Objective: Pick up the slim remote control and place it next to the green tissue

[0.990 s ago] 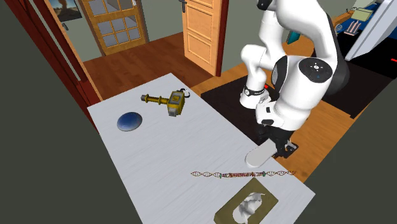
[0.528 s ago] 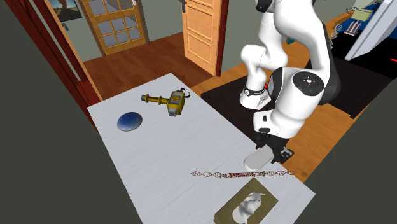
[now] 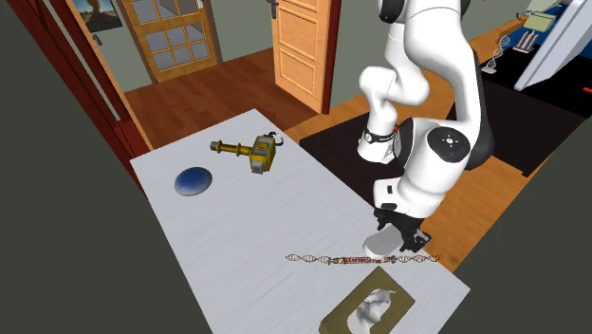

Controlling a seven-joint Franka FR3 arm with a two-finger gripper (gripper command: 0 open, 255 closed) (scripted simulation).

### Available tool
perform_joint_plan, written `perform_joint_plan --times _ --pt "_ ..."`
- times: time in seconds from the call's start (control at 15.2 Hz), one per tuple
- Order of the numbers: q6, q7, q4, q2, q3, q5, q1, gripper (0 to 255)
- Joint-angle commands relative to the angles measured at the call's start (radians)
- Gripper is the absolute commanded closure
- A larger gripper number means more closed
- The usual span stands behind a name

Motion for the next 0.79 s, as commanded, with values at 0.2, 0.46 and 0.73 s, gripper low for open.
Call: perform_joint_plan --times 0.2,0.46,0.73 --pt "0.022 0.004 -0.011 0.017 -0.002 -0.008 0.000 255" --pt "0.022 0.004 -0.011 0.017 -0.002 -0.008 0.000 255" --pt "0.023 0.006 -0.008 0.022 -0.002 -0.010 0.001 0"
